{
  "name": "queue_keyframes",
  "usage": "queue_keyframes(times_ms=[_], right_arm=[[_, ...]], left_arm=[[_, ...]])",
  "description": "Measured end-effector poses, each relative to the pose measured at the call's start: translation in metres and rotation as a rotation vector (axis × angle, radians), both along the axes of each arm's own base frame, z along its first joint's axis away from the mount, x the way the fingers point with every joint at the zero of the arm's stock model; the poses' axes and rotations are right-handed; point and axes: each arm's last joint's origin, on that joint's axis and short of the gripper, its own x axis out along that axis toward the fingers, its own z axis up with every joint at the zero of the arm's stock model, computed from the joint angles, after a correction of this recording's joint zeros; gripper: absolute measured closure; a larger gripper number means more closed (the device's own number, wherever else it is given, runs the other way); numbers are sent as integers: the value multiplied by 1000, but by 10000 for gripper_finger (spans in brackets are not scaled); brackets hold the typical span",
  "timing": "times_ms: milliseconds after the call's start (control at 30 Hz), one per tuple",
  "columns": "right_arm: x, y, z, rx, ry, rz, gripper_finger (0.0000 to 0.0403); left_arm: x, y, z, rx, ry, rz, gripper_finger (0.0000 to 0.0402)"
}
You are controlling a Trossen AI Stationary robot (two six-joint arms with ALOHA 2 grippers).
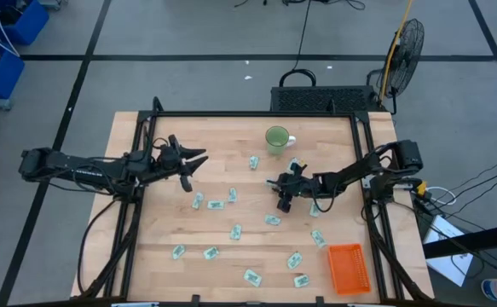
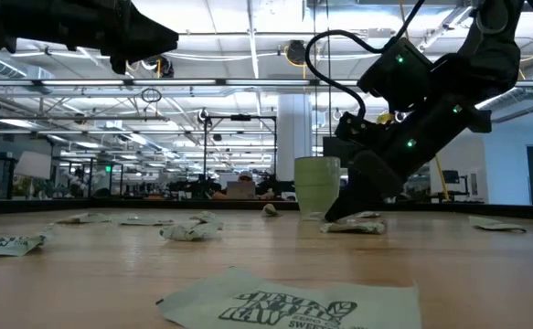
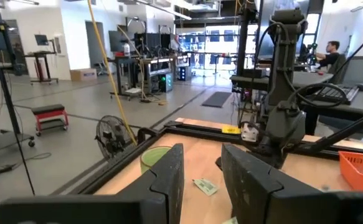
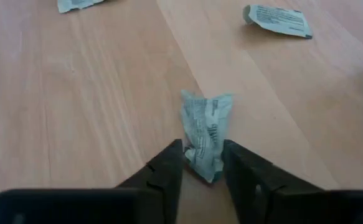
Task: Pick and place Stevia / Truvia into bins
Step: Put the stevia packet into the orange bin
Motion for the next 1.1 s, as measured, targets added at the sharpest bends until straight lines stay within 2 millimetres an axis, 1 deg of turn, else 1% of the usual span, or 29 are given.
queue_keyframes(times_ms=[200,267,367,467,567,633,733,833,967,1033,1100], right_arm=[[-2,0,10,-3,-21,-1,390],[-3,2,17,-1,-38,17,397],[-6,12,35,63,-84,100,390],[-16,31,62,198,-98,235,394],[-35,52,90,401,3,342,400],[-52,65,106,572,87,353,398],[-79,81,129,823,189,289,398],[-103,94,138,983,281,152,401],[-128,115,139,1151,491,19,401],[-138,124,136,1167,591,-31,401],[-145,130,126,1155,665,-87,401]], left_arm=[[0,0,0,0,0,-1,289],[0,0,0,0,0,-1,289],[0,0,0,-1,2,-1,289],[0,0,0,-13,-3,-2,289],[0,0,0,-14,-2,-2,289],[0,0,-1,-13,1,-3,289],[0,0,0,-22,-3,-4,289],[0,0,-1,-38,-6,-5,289],[0,0,-1,-40,-6,-5,289],[0,0,-1,-43,-7,-5,289],[0,0,-1,-53,-11,-6,289]])
